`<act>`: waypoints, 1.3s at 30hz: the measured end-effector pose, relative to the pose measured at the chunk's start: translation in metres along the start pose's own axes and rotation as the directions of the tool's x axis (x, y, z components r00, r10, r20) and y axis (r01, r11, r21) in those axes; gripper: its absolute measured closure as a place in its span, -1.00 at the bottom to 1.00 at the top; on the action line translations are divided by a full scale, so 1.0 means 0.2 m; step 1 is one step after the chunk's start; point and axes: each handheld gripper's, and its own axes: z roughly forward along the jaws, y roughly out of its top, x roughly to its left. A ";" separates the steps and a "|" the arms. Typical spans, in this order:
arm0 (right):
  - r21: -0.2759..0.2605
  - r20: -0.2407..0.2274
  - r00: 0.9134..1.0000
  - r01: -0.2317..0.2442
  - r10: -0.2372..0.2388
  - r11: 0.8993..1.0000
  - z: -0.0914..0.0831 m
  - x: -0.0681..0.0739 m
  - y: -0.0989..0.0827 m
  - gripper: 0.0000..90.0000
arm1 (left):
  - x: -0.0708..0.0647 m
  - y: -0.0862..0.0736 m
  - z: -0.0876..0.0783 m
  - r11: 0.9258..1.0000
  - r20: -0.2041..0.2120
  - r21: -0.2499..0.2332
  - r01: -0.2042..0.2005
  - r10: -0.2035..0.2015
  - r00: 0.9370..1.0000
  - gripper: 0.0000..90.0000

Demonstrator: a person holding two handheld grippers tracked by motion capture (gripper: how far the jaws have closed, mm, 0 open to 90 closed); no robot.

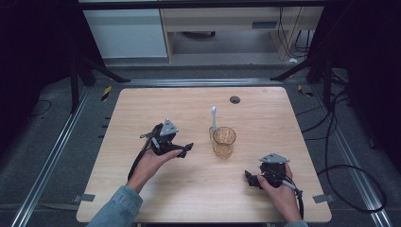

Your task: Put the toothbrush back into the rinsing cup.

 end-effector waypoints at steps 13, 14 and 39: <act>0.000 0.000 1.000 0.000 0.000 1.000 0.00 0.00 0.00 -0.95 | 0.00 -0.13 -0.11 0.990 -0.036 0.141 -0.016 0.022 0.999 -0.85; 0.000 0.000 1.000 0.000 0.000 1.000 0.00 0.00 0.00 -0.95 | 0.01 -0.15 -0.11 0.988 -0.037 0.154 -0.013 0.019 0.999 -0.85; 0.000 0.001 1.000 0.001 -0.001 1.000 0.00 0.00 0.00 -0.95 | 0.18 -0.48 -0.21 0.933 -0.101 0.352 0.075 -0.042 0.994 -0.88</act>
